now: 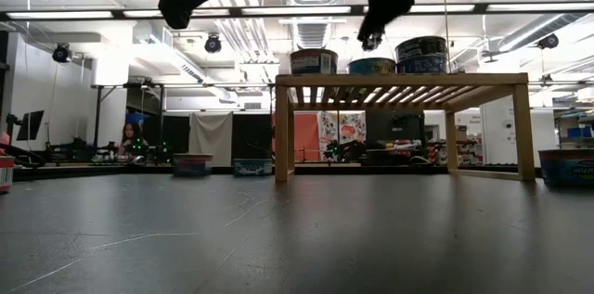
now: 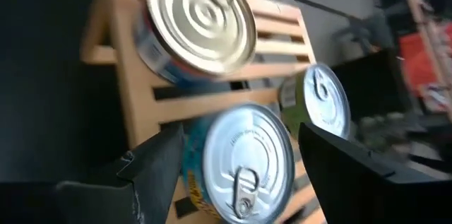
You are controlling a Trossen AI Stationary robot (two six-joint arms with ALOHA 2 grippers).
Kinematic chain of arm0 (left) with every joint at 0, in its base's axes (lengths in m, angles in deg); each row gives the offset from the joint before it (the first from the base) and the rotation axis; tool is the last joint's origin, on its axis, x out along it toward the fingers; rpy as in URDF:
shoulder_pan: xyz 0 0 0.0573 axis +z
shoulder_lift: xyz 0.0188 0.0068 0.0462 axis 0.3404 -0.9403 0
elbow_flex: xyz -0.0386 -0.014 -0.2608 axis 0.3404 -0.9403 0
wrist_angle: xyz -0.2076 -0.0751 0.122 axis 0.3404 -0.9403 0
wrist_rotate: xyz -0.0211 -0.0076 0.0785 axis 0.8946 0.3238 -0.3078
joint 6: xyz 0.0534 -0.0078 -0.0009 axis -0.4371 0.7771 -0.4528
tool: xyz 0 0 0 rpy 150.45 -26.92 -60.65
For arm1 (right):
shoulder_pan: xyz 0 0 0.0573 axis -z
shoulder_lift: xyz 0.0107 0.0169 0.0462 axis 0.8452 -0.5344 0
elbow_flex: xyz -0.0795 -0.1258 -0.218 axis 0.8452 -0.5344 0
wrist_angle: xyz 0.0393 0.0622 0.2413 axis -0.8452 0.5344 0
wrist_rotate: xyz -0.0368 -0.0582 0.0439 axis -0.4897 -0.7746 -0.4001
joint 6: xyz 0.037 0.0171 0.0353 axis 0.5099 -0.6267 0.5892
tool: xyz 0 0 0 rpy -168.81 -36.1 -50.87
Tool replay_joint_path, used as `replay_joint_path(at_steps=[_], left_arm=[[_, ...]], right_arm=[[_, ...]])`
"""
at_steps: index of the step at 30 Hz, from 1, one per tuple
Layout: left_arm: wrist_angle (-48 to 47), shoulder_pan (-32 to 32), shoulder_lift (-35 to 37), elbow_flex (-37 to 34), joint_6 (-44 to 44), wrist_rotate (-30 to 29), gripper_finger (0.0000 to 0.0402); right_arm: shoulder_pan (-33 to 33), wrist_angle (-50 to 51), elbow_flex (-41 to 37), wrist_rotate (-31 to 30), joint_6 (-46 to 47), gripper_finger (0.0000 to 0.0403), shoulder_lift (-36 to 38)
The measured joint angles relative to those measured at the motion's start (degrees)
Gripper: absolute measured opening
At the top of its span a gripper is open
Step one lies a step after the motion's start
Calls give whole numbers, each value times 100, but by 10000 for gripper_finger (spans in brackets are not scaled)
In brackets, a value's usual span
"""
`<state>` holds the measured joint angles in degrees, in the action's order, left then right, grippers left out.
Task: Stack canned seafood by type on shelf
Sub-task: Put the yellow-blue tuna can on the shelf
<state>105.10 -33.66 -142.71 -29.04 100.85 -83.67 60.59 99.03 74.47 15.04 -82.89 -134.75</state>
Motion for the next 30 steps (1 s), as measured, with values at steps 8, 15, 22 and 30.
replay_joint_path(at_steps=[8,15,22,30], left_arm=[[-95,0,0,0,-18,2,291],[-124,0,2,106,-480,11,291],[-795,104,4,370,-1261,18,291],[-1963,602,4,781,-1770,11,291]], right_arm=[[175,642,661,548,994,201,265],[880,1128,1159,1911,1758,34,65],[1462,1256,1252,2041,1904,11,-408],[1695,1754,1391,2045,2036,9,-917]])
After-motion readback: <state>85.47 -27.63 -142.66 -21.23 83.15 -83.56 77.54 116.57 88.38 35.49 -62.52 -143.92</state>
